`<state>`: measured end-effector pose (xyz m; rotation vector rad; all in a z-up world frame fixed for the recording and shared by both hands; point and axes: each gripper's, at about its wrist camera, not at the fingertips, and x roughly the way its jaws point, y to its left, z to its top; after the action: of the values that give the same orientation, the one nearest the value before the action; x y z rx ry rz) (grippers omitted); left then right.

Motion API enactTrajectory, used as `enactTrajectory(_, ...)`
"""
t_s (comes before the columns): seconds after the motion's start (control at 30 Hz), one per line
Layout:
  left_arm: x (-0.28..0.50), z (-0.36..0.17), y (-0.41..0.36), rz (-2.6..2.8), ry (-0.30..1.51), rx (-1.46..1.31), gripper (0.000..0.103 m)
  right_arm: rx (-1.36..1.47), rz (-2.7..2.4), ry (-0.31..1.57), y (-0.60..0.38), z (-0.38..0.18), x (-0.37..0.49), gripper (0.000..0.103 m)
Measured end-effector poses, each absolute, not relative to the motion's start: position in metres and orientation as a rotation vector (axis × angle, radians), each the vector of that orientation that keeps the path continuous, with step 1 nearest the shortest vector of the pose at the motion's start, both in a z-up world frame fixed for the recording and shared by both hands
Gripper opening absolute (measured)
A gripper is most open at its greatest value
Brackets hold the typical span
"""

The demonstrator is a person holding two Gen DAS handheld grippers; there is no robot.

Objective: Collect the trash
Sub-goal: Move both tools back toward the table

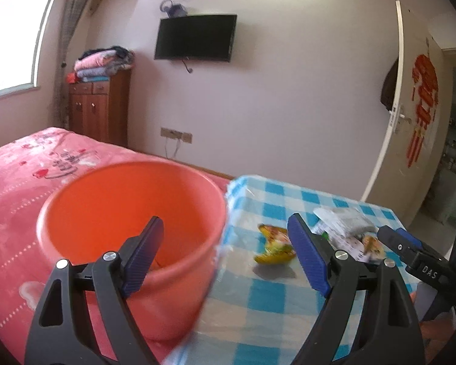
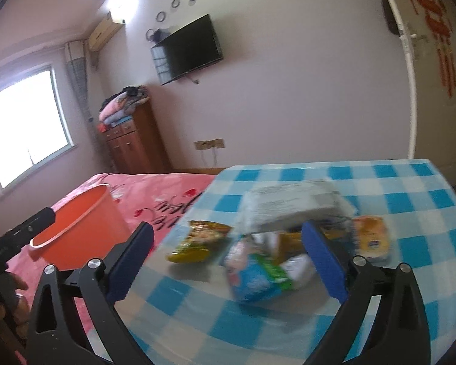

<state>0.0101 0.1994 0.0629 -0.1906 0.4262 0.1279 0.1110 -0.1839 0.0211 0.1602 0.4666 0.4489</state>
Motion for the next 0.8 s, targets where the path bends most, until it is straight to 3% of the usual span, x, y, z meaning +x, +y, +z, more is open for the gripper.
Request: enactTrajectory(0.8,0.037,0.016,0.108,0.055,0.699,-0.145,0.084,0.137,0.224,0.432,-0.268,0.004,0.117,0.098)
